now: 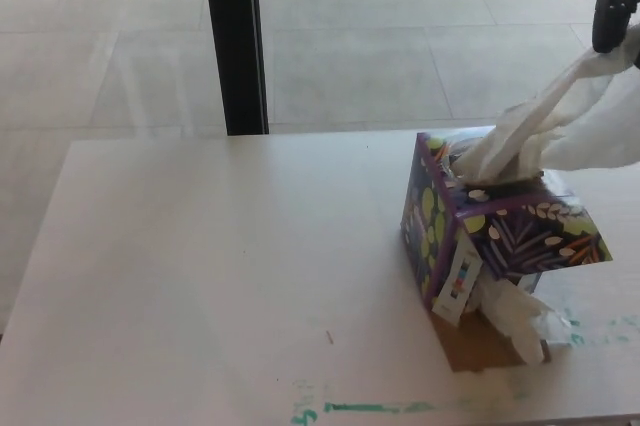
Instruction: The robot uses its right hand to pull out a tissue from the tissue box kept in the middle of the desk and put it on the right side
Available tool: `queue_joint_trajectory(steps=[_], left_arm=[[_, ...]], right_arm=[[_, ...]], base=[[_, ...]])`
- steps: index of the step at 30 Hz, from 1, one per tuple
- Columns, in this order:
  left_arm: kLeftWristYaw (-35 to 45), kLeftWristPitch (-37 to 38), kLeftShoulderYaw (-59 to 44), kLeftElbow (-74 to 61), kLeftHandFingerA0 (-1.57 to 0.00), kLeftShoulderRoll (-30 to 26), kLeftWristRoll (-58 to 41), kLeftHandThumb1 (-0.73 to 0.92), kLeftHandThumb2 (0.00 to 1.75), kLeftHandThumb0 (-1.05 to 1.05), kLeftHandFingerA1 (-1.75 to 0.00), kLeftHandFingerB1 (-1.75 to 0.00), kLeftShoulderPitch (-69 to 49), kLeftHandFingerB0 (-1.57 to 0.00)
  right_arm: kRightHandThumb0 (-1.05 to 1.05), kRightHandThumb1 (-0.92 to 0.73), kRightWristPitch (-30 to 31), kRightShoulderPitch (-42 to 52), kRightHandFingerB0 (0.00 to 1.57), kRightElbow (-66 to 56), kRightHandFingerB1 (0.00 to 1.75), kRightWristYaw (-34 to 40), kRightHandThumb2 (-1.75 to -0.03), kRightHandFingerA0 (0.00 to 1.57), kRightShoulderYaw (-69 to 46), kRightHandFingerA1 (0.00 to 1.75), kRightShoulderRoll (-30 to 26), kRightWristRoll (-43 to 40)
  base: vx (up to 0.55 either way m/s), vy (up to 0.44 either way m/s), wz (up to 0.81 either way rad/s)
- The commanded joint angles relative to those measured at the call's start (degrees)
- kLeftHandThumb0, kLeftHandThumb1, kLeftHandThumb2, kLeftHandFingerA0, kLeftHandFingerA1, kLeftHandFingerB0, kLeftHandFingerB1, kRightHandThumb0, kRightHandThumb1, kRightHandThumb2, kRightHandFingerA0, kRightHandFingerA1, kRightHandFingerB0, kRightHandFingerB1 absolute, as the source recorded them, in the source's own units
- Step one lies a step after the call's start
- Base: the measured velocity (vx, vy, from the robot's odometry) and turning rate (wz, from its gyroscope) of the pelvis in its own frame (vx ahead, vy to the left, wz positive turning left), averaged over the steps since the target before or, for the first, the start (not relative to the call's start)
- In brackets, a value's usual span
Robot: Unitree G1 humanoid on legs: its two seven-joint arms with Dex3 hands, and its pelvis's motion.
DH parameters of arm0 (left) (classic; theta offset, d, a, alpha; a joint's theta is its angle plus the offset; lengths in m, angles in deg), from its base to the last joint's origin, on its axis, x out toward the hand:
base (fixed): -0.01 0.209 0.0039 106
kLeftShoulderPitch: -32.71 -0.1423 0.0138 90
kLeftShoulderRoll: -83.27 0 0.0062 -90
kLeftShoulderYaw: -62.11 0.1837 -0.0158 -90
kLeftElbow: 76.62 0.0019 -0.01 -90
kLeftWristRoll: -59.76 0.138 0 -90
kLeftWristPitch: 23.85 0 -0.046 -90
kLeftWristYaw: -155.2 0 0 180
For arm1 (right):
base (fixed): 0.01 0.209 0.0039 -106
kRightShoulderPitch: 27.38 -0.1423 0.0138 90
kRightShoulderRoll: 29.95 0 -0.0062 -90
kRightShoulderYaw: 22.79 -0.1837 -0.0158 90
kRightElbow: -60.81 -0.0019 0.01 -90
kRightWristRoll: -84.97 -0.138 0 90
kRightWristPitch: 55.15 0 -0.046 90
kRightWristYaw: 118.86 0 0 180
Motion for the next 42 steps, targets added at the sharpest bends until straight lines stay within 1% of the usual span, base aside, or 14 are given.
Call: queue_joint_trajectory(steps=[1, 3, 6, 19, 21, 24, 25, 28, 29, 30, 34, 37, 38, 42], left_arm=[[-0.75, 2.51, 1.44, 0.12, -0.3, -1.28, 1.71, 0.91, 0.67, -0.81, -0.41, -0.41, -2.16, -0.54], [-0.72, 2.02, 1.85, 0.21, -0.26, -1.45, 2.05, 0.73, 1.1, -0.8, -0.53, -0.55, -1.91, -0.45], [-0.7, 2.07, 2.01, 0.45, -0.3, -1.48, 2.14, 0.91, 0.68, -0.82, -0.4, -0.4, -1.97, -0.51], [0.2, 1.05, 1.25, 0.4, -0.25, -2.02, 0.77, 0.9, 0.67, -0.83, -0.41, -0.41, -3.03, -0.52], [0.71, 0.61, 0.78, 0.37, -0.19, -2.0, 0.21, 0.74, 1.08, -0.85, -0.51, -0.55, -2.96, -0.44], [-0.13, 0.67, 1.14, 0.47, -0.26, -1.99, 0.67, 0.9, 0.67, -0.82, -0.41, -0.41, -3.28, -0.54], [0.08, 0.61, 1.36, 0.51, -0.24, -2.12, 0.89, 0.91, 0.67, -0.83, -0.41, -0.4, -3.23, -0.52], [0.25, 1.02, 1.38, 0.54, -0.26, -2.1, 0.93, 0.9, 0.67, -0.84, -0.42, -0.41, -3.71, -0.53], [0.57, 1.13, 1.37, 0.55, -0.2, -2.11, 0.89, 0.73, 1.09, -0.84, -0.52, -0.56, -3.76, -0.45], [0.52, 1.08, 1.16, 0.59, -0.26, -2.0, 0.68, 0.9, 0.67, -0.83, -0.42, -0.42, -3.81, -0.52], [0.01, 1.18, 1.08, 0.6, -0.27, -1.81, 0.64, 0.9, 0.67, -0.83, -0.42, -0.43, -3.86, -0.55], [0.09, 0.59, 0.85, 0.6, -0.26, -1.82, 0.35, 0.9, 0.67, -0.83, -0.41, -0.4, -3.66, -0.5], [0.09, 1.09, 1.02, 0.55, -0.26, -1.81, 0.53, 0.9, 0.67, -0.83, -0.41, -0.43, -3.77, -0.53], [-0.23, 1.88, 1.59, 0.48, -0.28, -1.59, 1.01, 0.91, 0.67, -0.83, -0.42, -0.4, -4.22, -0.51]], right_arm=[[-0.3, -0.38, -1.91, -8.64, 1.05, 7.32, 1.26, 26.97, -1.15, 1.31, -8.94, 1.43, -5.13, 3.28], [-0.32, -0.38, -2.03, -9.77, 1.04, 8.14, 1.25, 28.09, -1.16, 1.31, -8.93, 1.44, -6.04, 4.05], [-0.3, -0.39, -1.92, -10.66, 1.05, 9.05, 1.28, 29.16, -1.16, 1.27, -8.97, 1.42, -6.55, 4.6], [-0.27, -0.45, -5.16, -18.64, 0.77, 16.95, 1.68, 30.75, -1.11, 1.02, -10.18, 1.75, -13.36, 4.18], [-0.27, -0.46, -5.48, -19.91, 0.75, 18.02, 1.71, 30.95, -1.07, 1.01, -10.1, 1.75, -14.47, 4.52], [-0.3, -0.48, -5.21, -21.43, 0.75, 19.43, 1.69, 31.26, -1.02, 0.99, -10.08, 1.75, -15.14, 4.54], [-0.41, -0.5, -3.4, -22.21, 0.88, 19.8, 1.01, 30.8, -1.05, 1.21, -10.23, 1.32, -15.1, 4.55], [-0.33, -0.49, -3.55, -24.69, 0.76, 21.45, 1.72, 32.85, -1.0, 1.04, -10.21, 1.75, -17.02, 5.51], [-0.34, -0.52, -2.96, -25.37, 0.82, 21.81, 1.5, 32.92, -0.95, 1.03, -9.65, 1.75, -17.87, 6.38], [-0.33, -0.53, -3.1, -25.73, 0.83, 22.05, 1.46, 32.72, -0.85, 1.01, -9.59, 1.75, -18.13, 6.33], [-0.3, -0.46, -3.14, -28.39, 0.73, 22.98, 1.75, 32.3, -1.06, 1.02, -9.12, 1.75, -19.85, 6.43], [-0.3, -0.48, -6.79, -28.6, 0.95, 23.12, 1.22, 27.78, -0.77, 1.04, -10.25, 1.75, -21.39, 3.7], [-0.32, -0.41, -8.04, -27.33, 0.89, 22.71, 0.85, 26.01, -0.93, 1.27, -10.04, 1.33, -21.58, 3.36], [-0.21, -0.45, -13.53, -17.91, 0.93, 17.69, 1.23, 19.92, -1.12, 1.04, -10.27, 1.53, -21.02, 0.25]], base=[[0.0, 0.0, 0.0], [0.0, 0.0, 0.0], [0.0, 0.0, 0.0], [0.0, 0.0, 0.0], [0.0, 0.0, 0.0], [0.0, 0.0, 0.0], [0.0, 0.0, 0.0], [0.0, 0.0, 0.0], [0.0, 0.0, 0.0], [0.0, 0.0, 0.0], [0.0, 0.0, 0.0], [0.0, 0.0, 0.0], [0.0, 0.0, 0.0], [0.0, 0.0, 0.0]])
